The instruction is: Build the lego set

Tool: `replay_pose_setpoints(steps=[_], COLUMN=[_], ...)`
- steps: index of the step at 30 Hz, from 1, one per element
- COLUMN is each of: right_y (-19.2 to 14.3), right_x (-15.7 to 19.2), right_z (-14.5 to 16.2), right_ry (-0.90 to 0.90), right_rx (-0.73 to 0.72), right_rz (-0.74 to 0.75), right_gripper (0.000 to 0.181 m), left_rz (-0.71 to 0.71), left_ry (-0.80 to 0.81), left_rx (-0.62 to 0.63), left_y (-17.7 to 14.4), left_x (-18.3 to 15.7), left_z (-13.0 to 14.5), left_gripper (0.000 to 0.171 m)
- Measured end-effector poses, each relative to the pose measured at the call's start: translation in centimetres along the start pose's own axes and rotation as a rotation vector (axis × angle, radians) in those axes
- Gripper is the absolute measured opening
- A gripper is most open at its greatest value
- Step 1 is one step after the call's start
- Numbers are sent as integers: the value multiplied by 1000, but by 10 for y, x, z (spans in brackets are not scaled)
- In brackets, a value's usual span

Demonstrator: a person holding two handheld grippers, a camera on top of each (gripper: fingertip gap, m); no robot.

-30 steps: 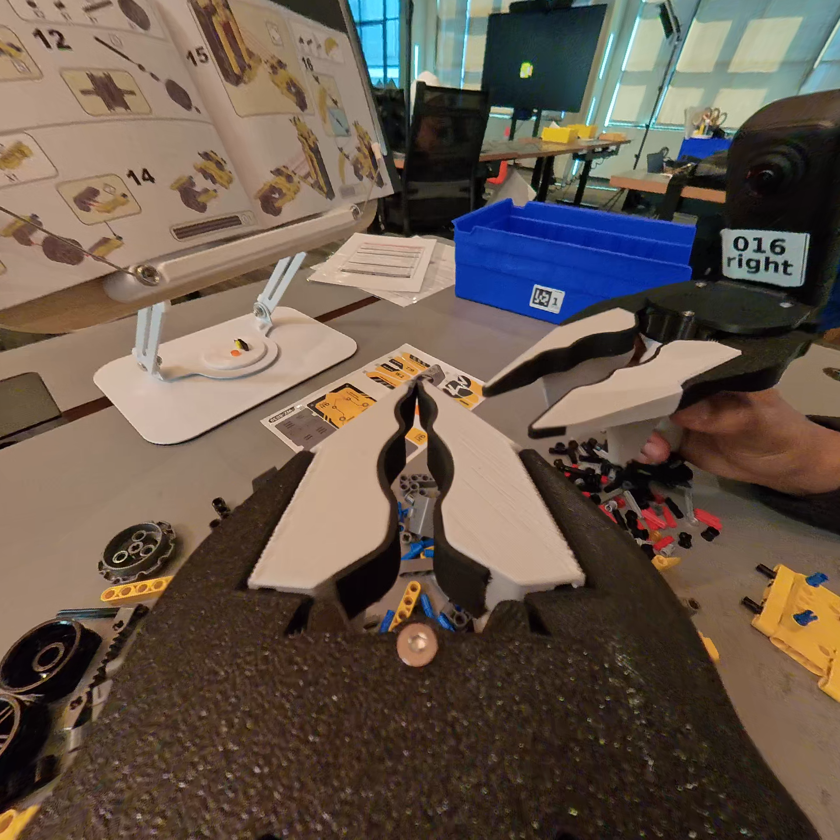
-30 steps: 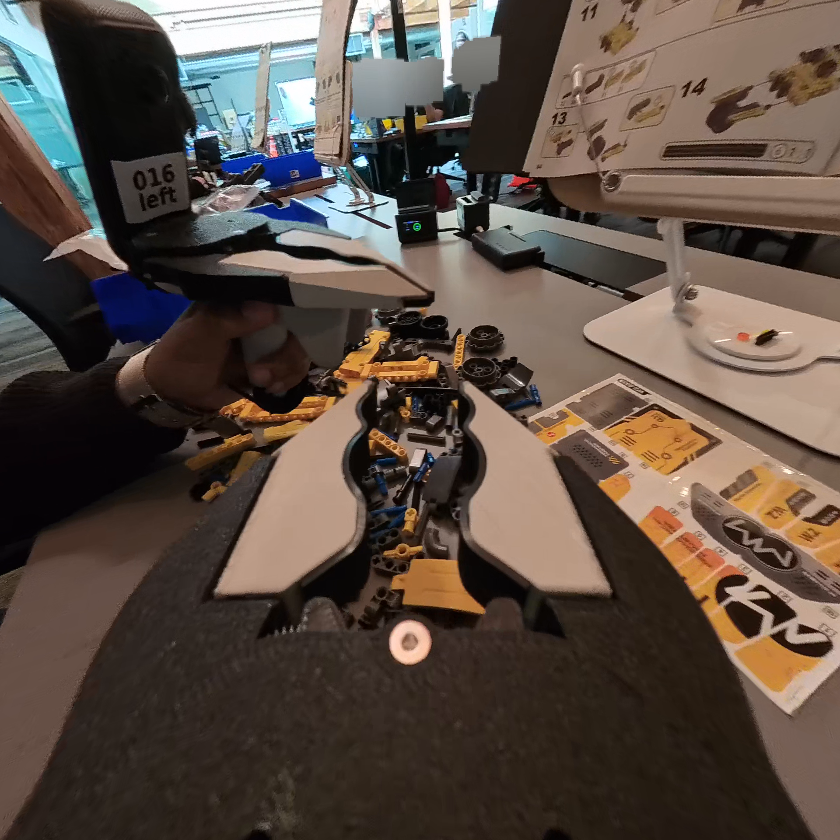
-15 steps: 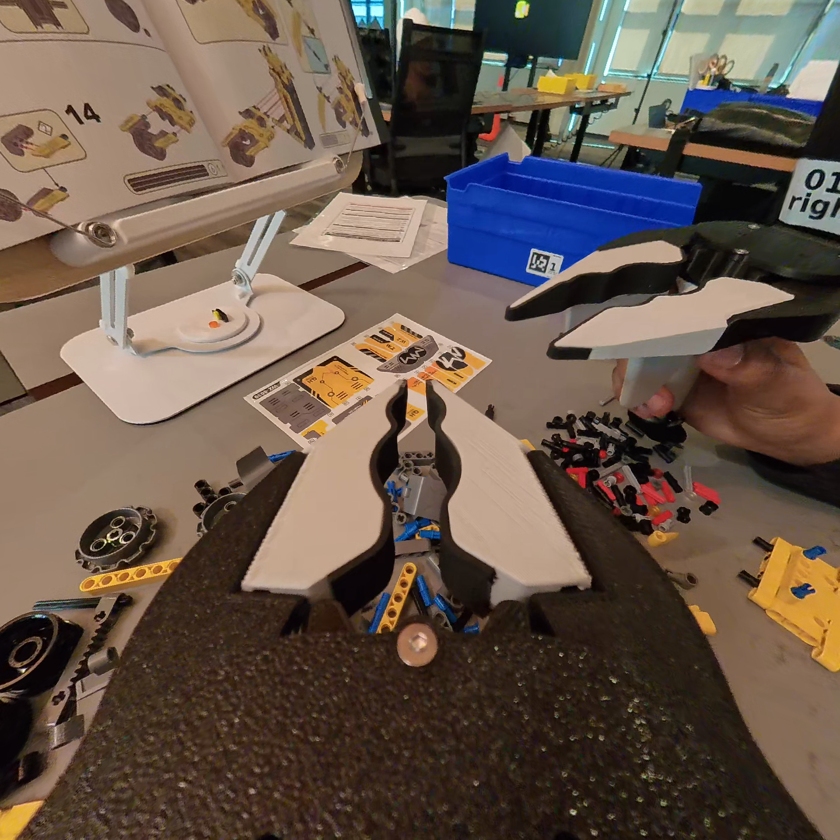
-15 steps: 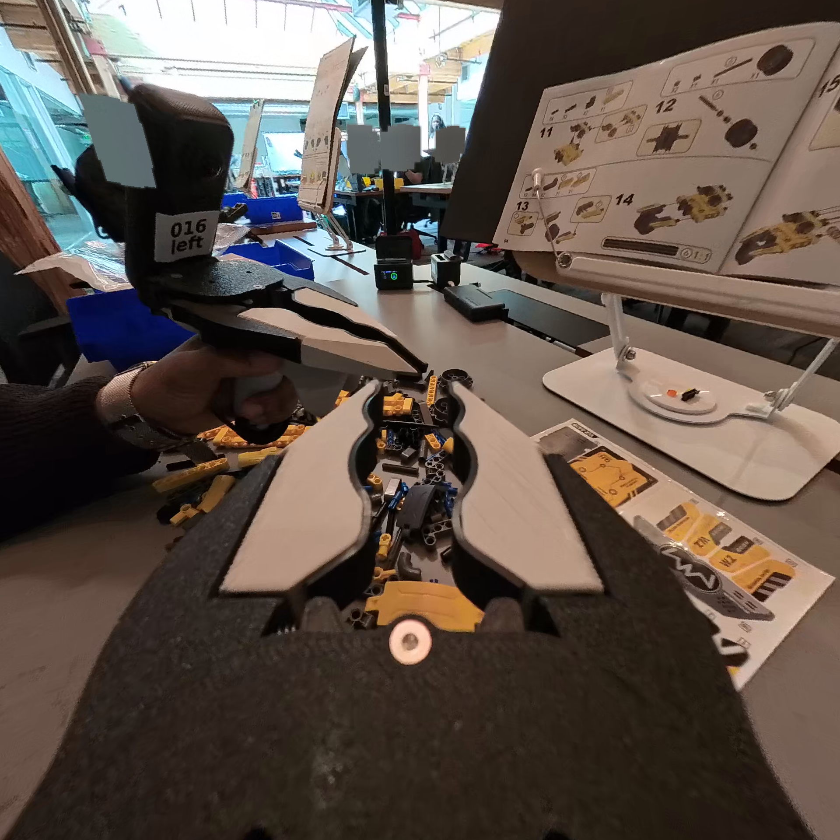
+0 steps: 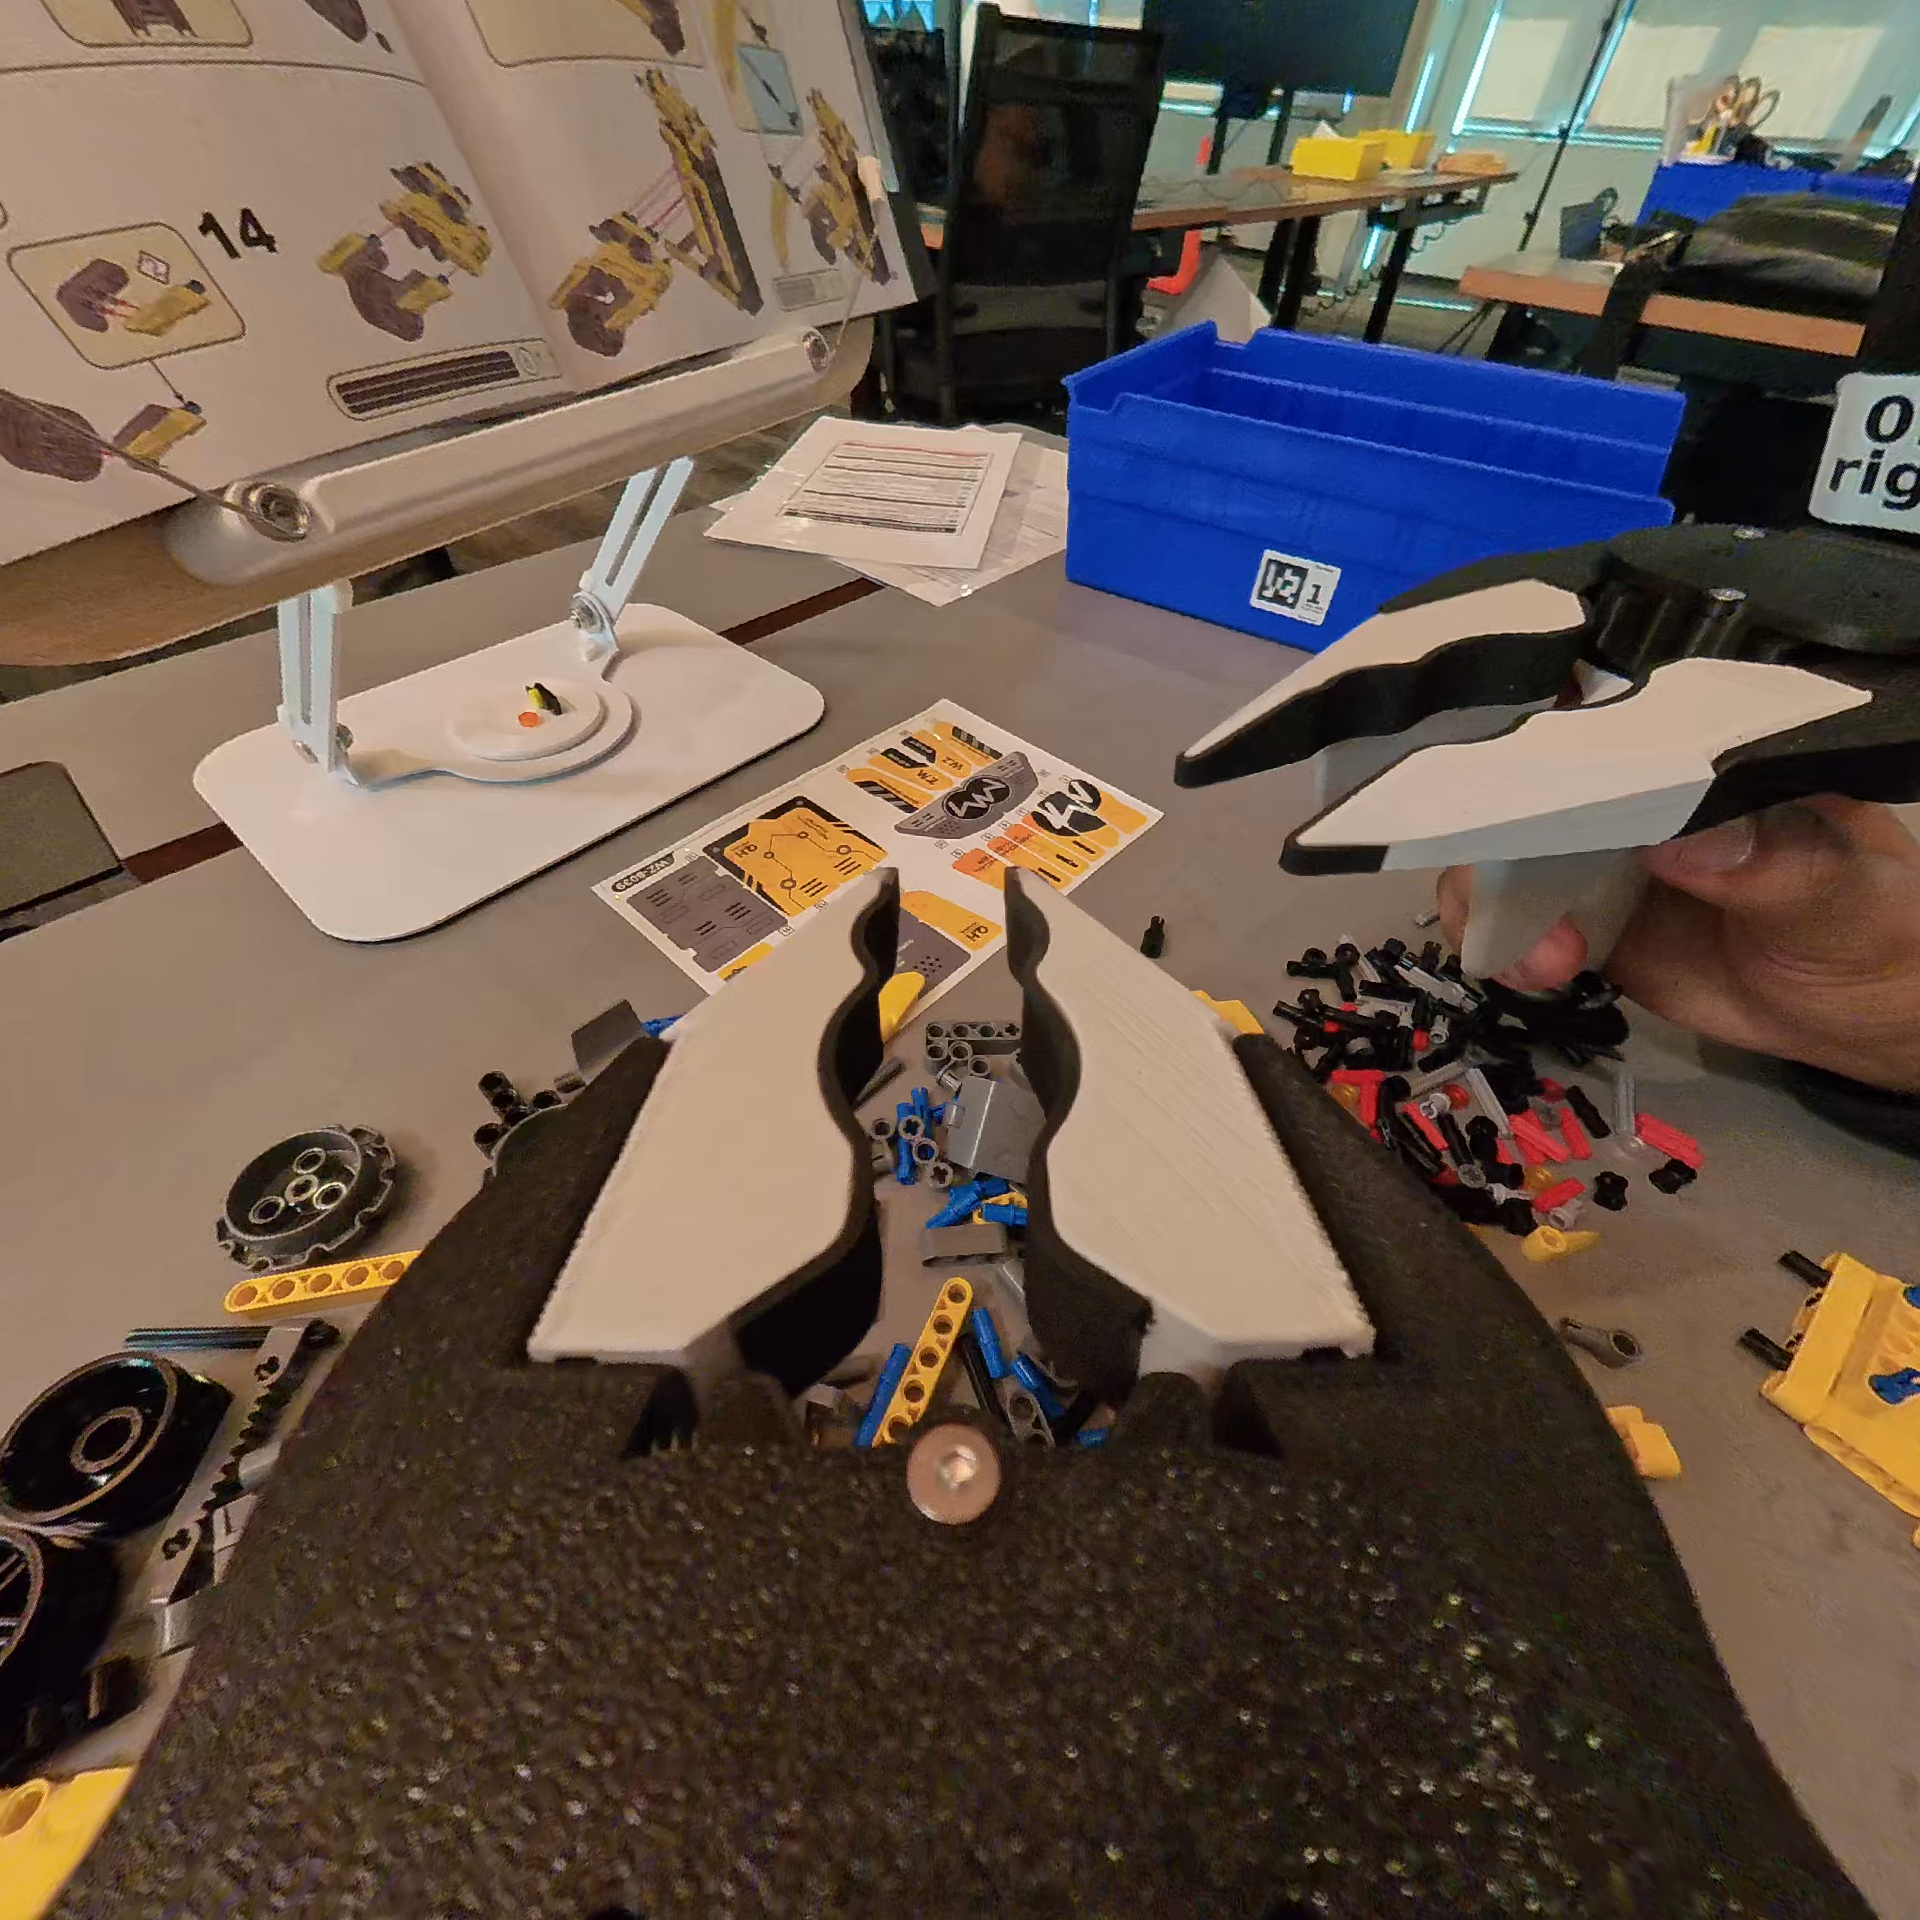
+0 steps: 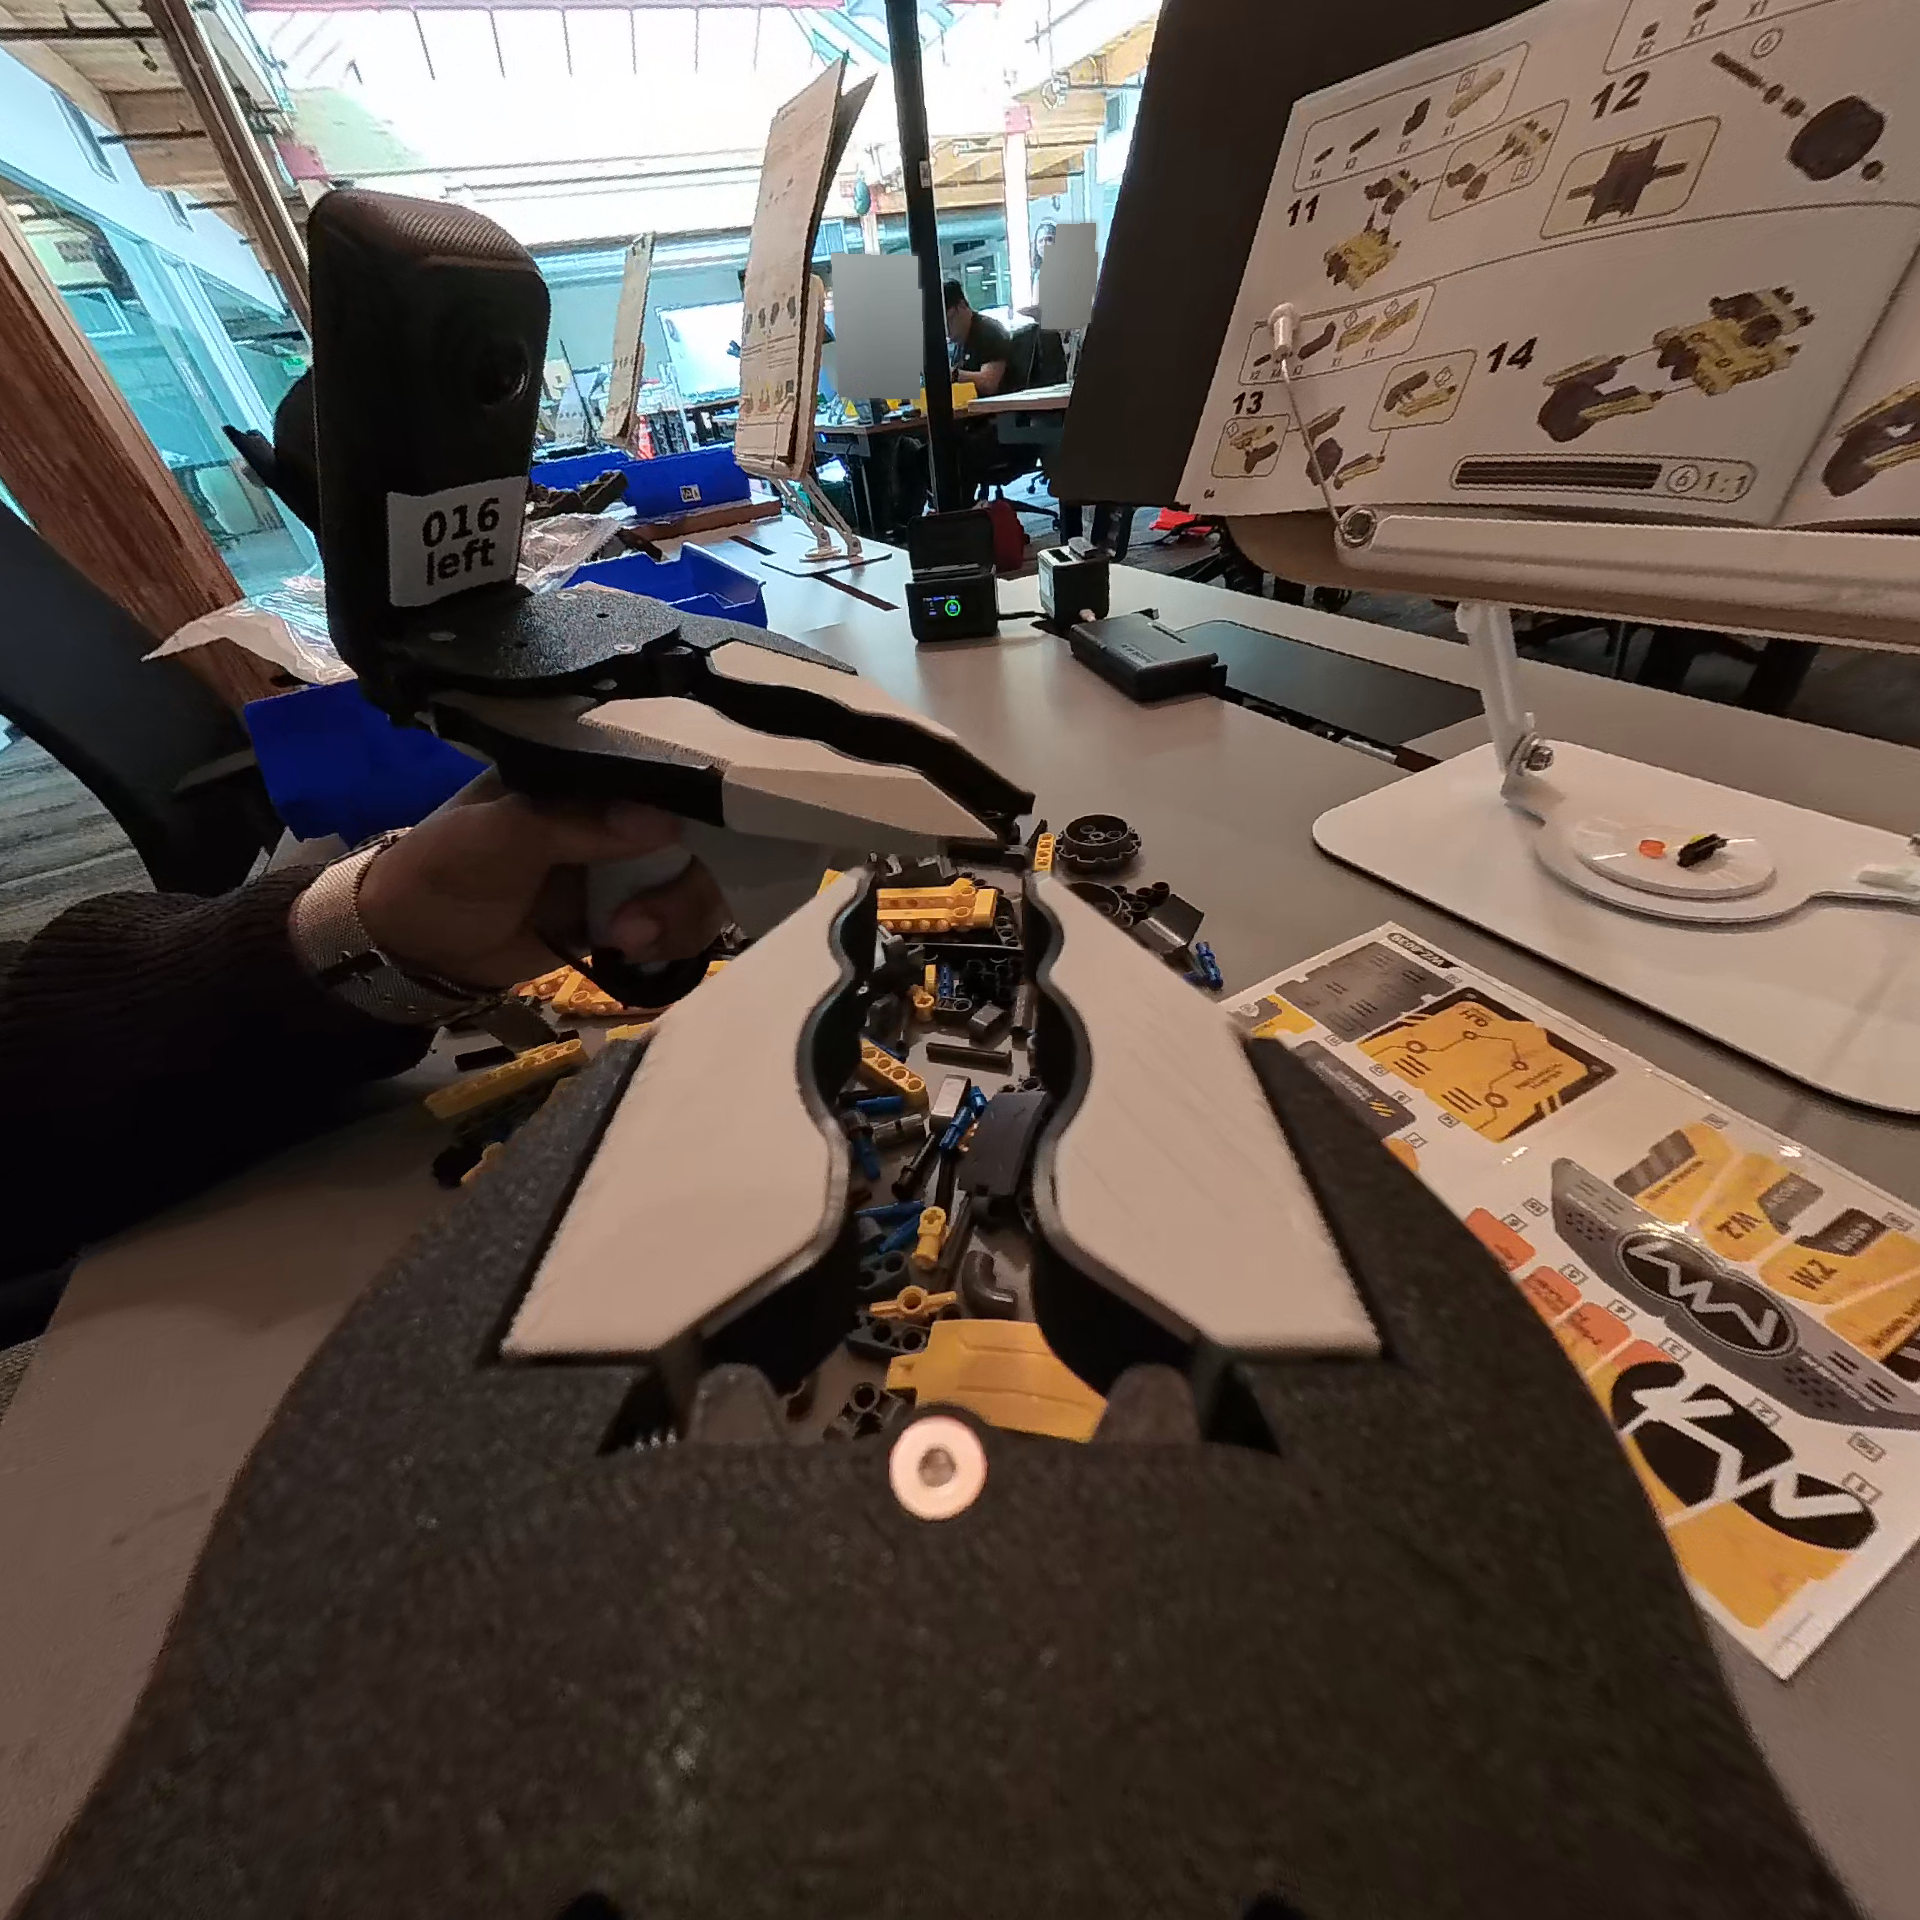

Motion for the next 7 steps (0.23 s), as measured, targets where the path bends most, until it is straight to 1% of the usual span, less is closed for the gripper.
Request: replay_pose_setpoints(steps=[7], right_y=[0], right_x=[0], right_z=[1], right_ry=[38], right_rx=[22], right_rz=[-30], right_gripper=[27], left_rz=[7], left_ry=[-10], left_rx=[-4], left_y=[1], left_x=[0], left_z=[0], left_gripper=[24])
Point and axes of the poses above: each gripper's, where its closed fingertips meet, y out along the fingers, z out of its underside, x = y × z across the jaws, the point moved 6 cm from there along -y, back along the fingers, and after that the axes turned 9 degrees about x, right-handed, at the moved point
